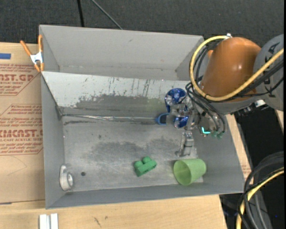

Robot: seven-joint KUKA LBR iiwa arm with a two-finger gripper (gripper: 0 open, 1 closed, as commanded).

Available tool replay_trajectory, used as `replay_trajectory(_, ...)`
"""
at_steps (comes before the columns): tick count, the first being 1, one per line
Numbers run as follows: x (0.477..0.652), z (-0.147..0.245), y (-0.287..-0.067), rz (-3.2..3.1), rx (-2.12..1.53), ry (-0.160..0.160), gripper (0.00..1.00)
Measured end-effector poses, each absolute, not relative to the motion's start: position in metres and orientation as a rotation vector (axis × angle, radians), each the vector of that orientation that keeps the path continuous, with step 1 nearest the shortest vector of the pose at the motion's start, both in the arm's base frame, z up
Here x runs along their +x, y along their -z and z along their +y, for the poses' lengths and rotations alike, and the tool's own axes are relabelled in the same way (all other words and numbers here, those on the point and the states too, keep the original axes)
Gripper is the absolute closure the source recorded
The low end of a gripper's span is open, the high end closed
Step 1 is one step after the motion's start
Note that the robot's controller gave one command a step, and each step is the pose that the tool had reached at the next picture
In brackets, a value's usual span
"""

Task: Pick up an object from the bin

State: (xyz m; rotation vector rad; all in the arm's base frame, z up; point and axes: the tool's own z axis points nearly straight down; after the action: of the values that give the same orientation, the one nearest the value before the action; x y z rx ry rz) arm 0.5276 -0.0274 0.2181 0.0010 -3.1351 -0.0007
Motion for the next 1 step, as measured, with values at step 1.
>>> replay_trajectory(1, 0.4912, -0.0151, -0.0939, -3.121, 0.284, 0.002, 0.0)
